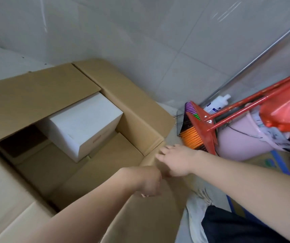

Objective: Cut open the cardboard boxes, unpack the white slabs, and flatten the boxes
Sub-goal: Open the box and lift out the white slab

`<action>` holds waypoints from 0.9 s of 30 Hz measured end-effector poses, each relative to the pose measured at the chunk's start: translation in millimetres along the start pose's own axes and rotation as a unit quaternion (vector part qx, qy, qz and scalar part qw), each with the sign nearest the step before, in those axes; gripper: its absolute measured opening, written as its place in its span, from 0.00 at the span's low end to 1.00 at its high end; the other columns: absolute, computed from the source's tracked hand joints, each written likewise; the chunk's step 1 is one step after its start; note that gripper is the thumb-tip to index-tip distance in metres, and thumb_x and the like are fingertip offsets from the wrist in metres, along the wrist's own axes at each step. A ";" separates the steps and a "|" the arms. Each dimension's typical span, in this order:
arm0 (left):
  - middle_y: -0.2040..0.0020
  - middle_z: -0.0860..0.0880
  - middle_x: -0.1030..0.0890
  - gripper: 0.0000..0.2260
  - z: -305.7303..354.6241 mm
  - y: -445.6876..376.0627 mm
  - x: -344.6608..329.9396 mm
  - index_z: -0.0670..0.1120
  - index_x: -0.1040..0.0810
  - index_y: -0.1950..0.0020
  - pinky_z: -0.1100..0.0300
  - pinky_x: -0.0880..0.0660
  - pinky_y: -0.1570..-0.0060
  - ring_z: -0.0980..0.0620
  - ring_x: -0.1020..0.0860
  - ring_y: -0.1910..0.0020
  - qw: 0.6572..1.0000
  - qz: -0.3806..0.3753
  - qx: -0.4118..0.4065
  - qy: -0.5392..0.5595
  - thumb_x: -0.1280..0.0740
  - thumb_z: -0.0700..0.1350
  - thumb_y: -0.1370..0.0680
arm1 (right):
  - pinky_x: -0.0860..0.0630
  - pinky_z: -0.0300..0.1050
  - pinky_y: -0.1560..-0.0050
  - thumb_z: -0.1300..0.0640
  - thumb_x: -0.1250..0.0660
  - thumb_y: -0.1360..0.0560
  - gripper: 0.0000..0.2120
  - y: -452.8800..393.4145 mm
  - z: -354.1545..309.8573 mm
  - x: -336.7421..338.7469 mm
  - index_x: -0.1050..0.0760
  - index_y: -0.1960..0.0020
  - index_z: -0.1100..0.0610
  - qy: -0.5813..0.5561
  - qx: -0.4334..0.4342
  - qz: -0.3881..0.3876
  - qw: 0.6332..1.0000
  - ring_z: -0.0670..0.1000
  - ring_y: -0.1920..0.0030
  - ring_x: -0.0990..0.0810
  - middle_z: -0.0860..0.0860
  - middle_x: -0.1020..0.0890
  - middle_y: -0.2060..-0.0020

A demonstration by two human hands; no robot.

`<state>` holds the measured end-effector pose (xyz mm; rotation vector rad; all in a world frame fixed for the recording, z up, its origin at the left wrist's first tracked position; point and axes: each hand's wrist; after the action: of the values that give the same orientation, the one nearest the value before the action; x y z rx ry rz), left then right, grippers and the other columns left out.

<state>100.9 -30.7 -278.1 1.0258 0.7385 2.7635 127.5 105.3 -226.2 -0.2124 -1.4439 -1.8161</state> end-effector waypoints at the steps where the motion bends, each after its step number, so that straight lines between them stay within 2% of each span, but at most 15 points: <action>1: 0.60 0.43 0.17 0.08 0.1 -1.1 -1.9 0.41 0.21 0.57 0.59 0.27 0.65 0.47 0.23 0.64 1.000 -0.001 0.006 -0.028 0.40 0.40 0.25 | 0.35 0.56 0.34 0.48 0.37 0.25 0.33 -3.3 -1.8 -3.2 0.44 0.25 0.57 -0.009 0.005 0.016 1.000 0.61 0.30 0.36 0.61 0.36 0.30; 3: 0.55 0.41 0.17 0.10 1.1 -0.5 -4.3 0.40 0.20 0.51 0.59 0.30 0.67 0.45 0.23 0.61 0.998 0.001 0.005 -0.059 0.40 0.39 0.24 | 0.34 0.56 0.34 0.49 0.37 0.25 0.32 -10.9 -3.3 -4.2 0.42 0.26 0.56 -0.020 0.018 0.029 0.999 0.61 0.31 0.35 0.61 0.35 0.31; 6: 0.54 0.41 0.18 0.09 -3.5 10.0 3.1 0.40 0.22 0.53 0.58 0.29 0.64 0.45 0.24 0.60 0.999 0.028 0.001 -0.025 0.41 0.41 0.24 | 0.35 0.56 0.33 0.42 0.36 0.26 0.32 -27.2 -0.2 9.2 0.40 0.26 0.54 -0.015 0.040 0.021 0.999 0.61 0.31 0.35 0.59 0.34 0.32; 8: 0.52 0.42 0.19 0.10 -12.9 24.7 14.2 0.41 0.22 0.51 0.56 0.28 0.57 0.44 0.23 0.55 0.995 0.093 0.019 0.010 0.41 0.44 0.23 | 0.33 0.56 0.35 0.40 0.37 0.25 0.30 -43.6 1.0 28.7 0.37 0.29 0.54 -0.002 0.056 0.039 0.998 0.59 0.33 0.33 0.58 0.31 0.35; 10: 0.52 0.44 0.20 0.12 -27.2 39.4 22.8 0.42 0.22 0.49 0.54 0.28 0.56 0.45 0.23 0.54 0.984 0.164 0.059 0.027 0.43 0.45 0.22 | 0.31 0.54 0.38 0.41 0.38 0.24 0.26 -64.4 -1.4 54.3 0.35 0.31 0.55 0.002 0.073 0.090 0.993 0.59 0.35 0.32 0.57 0.31 0.37; 12: 0.53 0.47 0.22 0.10 -45.5 52.7 27.7 0.44 0.24 0.50 0.55 0.29 0.59 0.48 0.25 0.57 0.963 0.237 0.128 0.022 0.44 0.45 0.21 | 0.31 0.52 0.38 0.42 0.41 0.22 0.25 -89.3 -8.4 81.1 0.35 0.31 0.56 -0.006 0.099 0.163 0.982 0.59 0.33 0.33 0.57 0.32 0.35; 14: 0.52 0.49 0.23 0.07 -67.9 69.1 32.1 0.48 0.27 0.48 0.55 0.30 0.60 0.48 0.28 0.57 0.930 0.304 0.203 -0.032 0.44 0.44 0.21 | 0.32 0.52 0.37 0.41 0.43 0.22 0.24 -116.0 -19.8 106.3 0.35 0.32 0.56 -0.023 0.135 0.234 0.963 0.58 0.32 0.34 0.56 0.33 0.33; 17: 0.45 0.49 0.25 0.12 -106.6 105.7 32.7 0.49 0.29 0.39 0.55 0.30 0.52 0.47 0.27 0.46 0.875 0.366 0.301 -0.102 0.43 0.44 0.22 | 0.34 0.51 0.34 0.43 0.43 0.21 0.25 -153.1 -43.4 134.1 0.36 0.31 0.57 -0.056 0.204 0.287 0.934 0.56 0.30 0.36 0.55 0.34 0.31; 20: 0.39 0.50 0.29 0.14 -138.2 146.2 25.2 0.50 0.30 0.37 0.56 0.34 0.41 0.48 0.31 0.38 0.830 0.376 0.381 -0.154 0.42 0.45 0.23 | 0.39 0.49 0.29 0.40 0.46 0.21 0.29 -180.6 -68.0 150.7 0.41 0.26 0.57 -0.092 0.255 0.287 0.919 0.54 0.27 0.41 0.54 0.40 0.26; 22: 0.36 0.49 0.30 0.16 -149.6 164.5 19.8 0.50 0.31 0.35 0.55 0.36 0.36 0.47 0.33 0.35 0.811 0.366 0.429 -0.156 0.42 0.47 0.22 | 0.48 0.47 0.26 0.38 0.48 0.21 0.33 -193.6 -81.5 155.9 0.48 0.23 0.56 -0.094 0.274 0.265 0.919 0.52 0.23 0.50 0.54 0.48 0.23; 24: 0.39 0.49 0.28 0.15 -157.8 172.2 19.0 0.50 0.30 0.36 0.54 0.33 0.40 0.46 0.30 0.38 0.801 0.347 0.472 -0.126 0.43 0.48 0.22 | 0.53 0.47 0.26 0.36 0.50 0.21 0.35 -202.4 -88.7 161.2 0.53 0.22 0.55 -0.074 0.280 0.263 0.920 0.53 0.23 0.55 0.54 0.53 0.22; 27: 0.41 0.48 0.26 0.14 -168.0 172.1 22.3 0.49 0.27 0.39 0.53 0.26 0.48 0.46 0.25 0.44 0.808 0.301 0.505 -0.032 0.43 0.46 0.23 | 0.55 0.51 0.26 0.35 0.51 0.21 0.36 -207.1 -85.2 168.2 0.55 0.22 0.55 -0.055 0.268 0.286 0.918 0.57 0.23 0.55 0.57 0.54 0.22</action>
<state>-11.2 -244.1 -293.2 1.7218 2.3738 2.6497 -94.6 -40.7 -314.3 -0.4080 -1.6805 -0.9137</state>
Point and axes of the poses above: each hand's wrist, its own y-axis away from the middle knuckle, its own x-axis out of the back of the hand, z = x × y
